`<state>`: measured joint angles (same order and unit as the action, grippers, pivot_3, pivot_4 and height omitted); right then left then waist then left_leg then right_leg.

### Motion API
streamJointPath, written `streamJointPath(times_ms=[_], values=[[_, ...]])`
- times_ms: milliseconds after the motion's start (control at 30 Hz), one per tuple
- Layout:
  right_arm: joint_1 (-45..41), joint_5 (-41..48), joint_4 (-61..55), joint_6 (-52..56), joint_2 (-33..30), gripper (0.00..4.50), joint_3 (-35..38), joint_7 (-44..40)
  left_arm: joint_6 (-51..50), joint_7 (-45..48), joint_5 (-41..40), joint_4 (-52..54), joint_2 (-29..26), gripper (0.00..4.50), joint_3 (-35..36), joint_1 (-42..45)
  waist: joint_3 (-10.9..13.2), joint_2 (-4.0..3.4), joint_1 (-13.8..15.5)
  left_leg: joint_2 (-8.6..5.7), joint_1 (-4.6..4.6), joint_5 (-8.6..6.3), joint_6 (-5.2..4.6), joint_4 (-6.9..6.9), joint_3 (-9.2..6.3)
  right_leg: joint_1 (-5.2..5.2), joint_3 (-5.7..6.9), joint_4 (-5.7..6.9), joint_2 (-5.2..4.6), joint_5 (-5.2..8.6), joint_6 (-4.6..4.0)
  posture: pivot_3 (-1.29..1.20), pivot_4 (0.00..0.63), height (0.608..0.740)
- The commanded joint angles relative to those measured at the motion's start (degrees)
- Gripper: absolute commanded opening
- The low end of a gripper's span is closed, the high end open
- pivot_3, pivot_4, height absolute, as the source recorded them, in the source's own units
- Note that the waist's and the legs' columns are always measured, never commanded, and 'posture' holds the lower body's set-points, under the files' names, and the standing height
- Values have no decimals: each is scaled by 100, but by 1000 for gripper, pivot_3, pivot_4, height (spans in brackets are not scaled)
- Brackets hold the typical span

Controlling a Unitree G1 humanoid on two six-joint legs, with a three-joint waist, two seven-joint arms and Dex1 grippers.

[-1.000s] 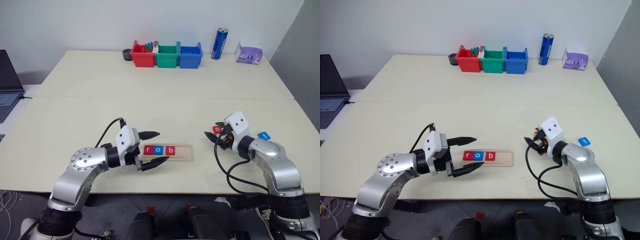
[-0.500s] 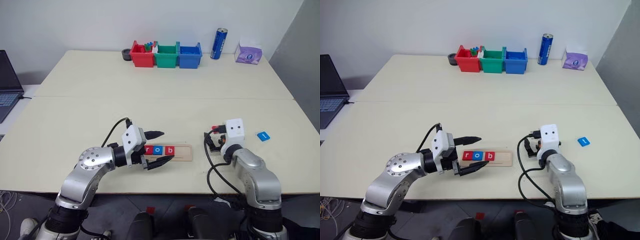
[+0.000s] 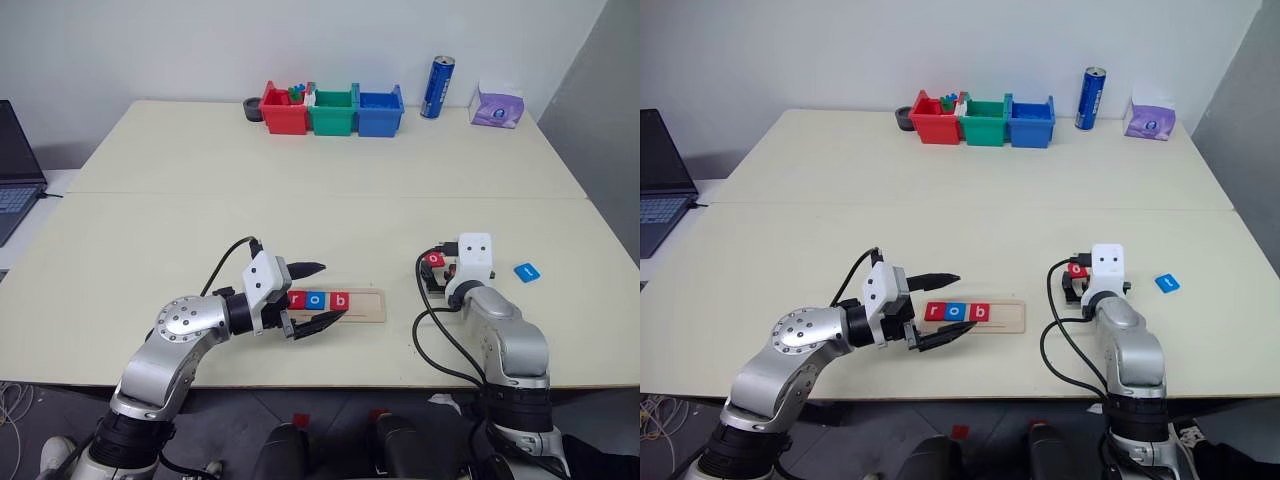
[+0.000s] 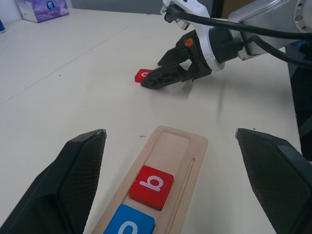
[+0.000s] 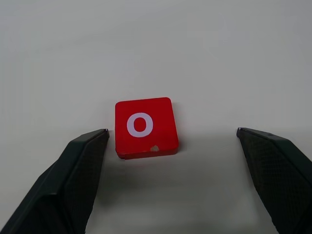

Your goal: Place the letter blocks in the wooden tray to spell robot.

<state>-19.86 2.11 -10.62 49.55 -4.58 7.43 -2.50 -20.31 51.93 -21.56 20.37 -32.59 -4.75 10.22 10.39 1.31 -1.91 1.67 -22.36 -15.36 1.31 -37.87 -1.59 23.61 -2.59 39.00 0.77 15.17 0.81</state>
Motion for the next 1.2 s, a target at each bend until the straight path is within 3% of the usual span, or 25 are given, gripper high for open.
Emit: streamJointPath(times_ms=[33, 67, 167, 400, 633, 833, 1133, 1167, 1200], values=[[-216, 149, 324, -253, -46, 4487, 85, -83, 172, -13, -9, 168, -10, 4500, 51, 90, 0, 0, -1, 0, 1, 0, 0, 0, 2, 0, 1, 0, 0, 0, 0, 0, 150, 740], [-247, 168, 377, -296, -68, 4487, 93, -107, 190, -24, -2, 148, 0, 4500, 50, 112, 0, 0, 1, 0, 1, 0, 0, 0, 3, 0, 0, 0, 0, 0, 0, 0, 150, 740], [-276, 230, 451, -391, -141, 3871, 44, -210, 239, -43, 12, 128, 9, 4500, 51, 122, 0, 0, 2, -1, 0, 0, 0, 0, 4, 0, 0, -1, 0, 0, 0, 0, 150, 740], [-64, 204, 174, -351, -224, 1430, -197, -319, 230, -53, 0, 213, -26, 4500, 78, 46, 0, 0, -2, 2, 1, 0, 0, 1, 3, 0, -2, -1, 1, 0, 0, 0, 150, 740], [831, 228, -1215, 502, -440, 1441, -463, -414, 224, 10, -32, 268, -93, 4500, 104, -29, 0, 0, 6, 2, -3, 0, 0, 4, -5, 0, -6, -3, 0, 2, -1, 0, 150, 740], [1676, 709, -3120, 2317, -551, 1441, -675, -636, 153, 258, -215, 434, -302, 4500, 110, -193, 0, 0, 9, 4, -6, 0, 1, 4, -14, 0, -4, -4, -3, 6, -1, 0, 150, 740], [1265, 987, -3521, 3664, -352, 1441, -684, -670, 67, 322, -289, 467, -360, 4500, 55, -108, -1, 1, 0, 3, 0, 0, 1, 3, -17, -1, 3, -2, 1, 7, -2, 0, 150, 740], [1240, 993, -3496, 3691, -344, 2190, -676, -683, 67, 319, -288, 470, -359, 4500, 48, -106, 0, 0, 1, 3, 0, 0, 1, 4, -17, -1, 4, -3, 1, 7, -2, 0, 150, 740], [1218, 1005, -3471, 3703, -344, 2472, -670, -705, 70, 316, -285, 473, -358, 4500, 42, -108, -1, 1, 1, 3, -2, 0, 1, 4, -16, -1, 4, -4, 1, 7, -2, 0, 150, 740]])
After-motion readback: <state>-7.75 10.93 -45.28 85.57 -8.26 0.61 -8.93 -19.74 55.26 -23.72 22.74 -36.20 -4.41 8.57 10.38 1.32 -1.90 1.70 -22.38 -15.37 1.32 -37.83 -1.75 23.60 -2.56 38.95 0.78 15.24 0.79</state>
